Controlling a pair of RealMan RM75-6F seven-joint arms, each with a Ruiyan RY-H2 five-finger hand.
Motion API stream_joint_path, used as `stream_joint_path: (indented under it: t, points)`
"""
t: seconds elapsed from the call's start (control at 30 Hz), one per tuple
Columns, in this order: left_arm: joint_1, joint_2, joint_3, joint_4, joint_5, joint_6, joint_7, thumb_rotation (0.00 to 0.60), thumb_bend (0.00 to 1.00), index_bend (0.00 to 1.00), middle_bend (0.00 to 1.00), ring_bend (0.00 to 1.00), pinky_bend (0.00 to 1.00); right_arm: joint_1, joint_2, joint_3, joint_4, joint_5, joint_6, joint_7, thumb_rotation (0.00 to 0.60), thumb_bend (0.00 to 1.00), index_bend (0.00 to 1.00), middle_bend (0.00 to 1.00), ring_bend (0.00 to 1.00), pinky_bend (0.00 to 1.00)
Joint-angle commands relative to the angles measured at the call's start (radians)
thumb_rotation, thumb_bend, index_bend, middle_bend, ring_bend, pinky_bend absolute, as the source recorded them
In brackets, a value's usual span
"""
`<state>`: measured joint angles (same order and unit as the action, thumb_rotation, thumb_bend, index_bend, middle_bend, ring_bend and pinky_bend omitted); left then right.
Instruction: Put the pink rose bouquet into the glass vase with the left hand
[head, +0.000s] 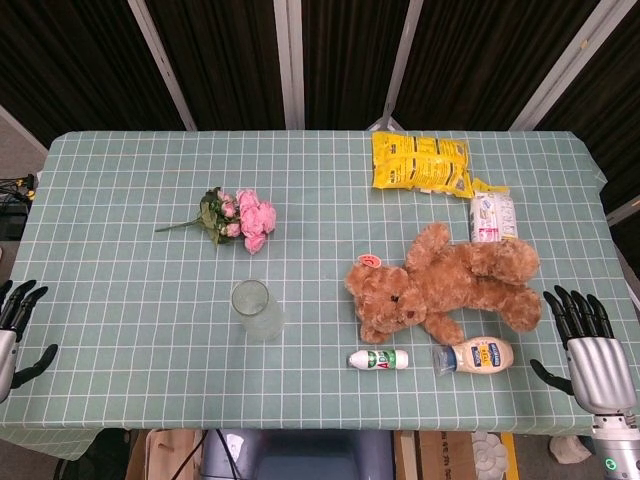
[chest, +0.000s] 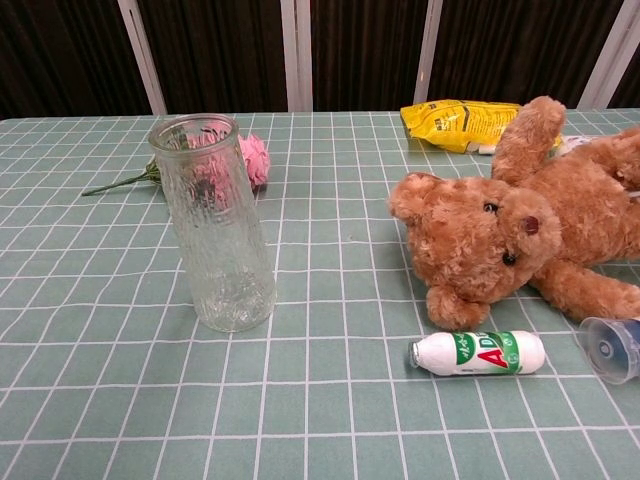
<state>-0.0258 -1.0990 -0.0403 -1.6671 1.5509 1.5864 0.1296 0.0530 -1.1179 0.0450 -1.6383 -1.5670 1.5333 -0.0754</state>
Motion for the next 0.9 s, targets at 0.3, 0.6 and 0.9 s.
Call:
stream_joint_path:
  t: [0.3, 0.6, 0.9]
  points:
    - [-0.04, -0.032, -0.027, 0.023, -0.041, -0.057, 0.037, 0.6, 0.33, 0.14, 0.07, 0.0, 0.15, 0.004, -0.003, -0.001, 0.003, 0.001, -0.009, 0.001, 0.6, 0.19, 0.0, 0.06, 0.04, 0.0]
    - [-0.252, -0.063, -0.154, 0.029, -0.197, -0.332, 0.127, 0.6, 0.3, 0.12, 0.06, 0.0, 0.14, 0.013, 0.002, -0.006, -0.002, 0.017, -0.044, -0.003, 0.6, 0.19, 0.0, 0.06, 0.04, 0.0]
    - [-0.46, -0.161, -0.259, 0.128, -0.445, -0.555, 0.257, 0.6, 0.25, 0.12, 0.05, 0.0, 0.12, 0.03, -0.028, 0.008, 0.02, 0.064, -0.083, -0.052, 0.6, 0.19, 0.0, 0.06, 0.04, 0.0]
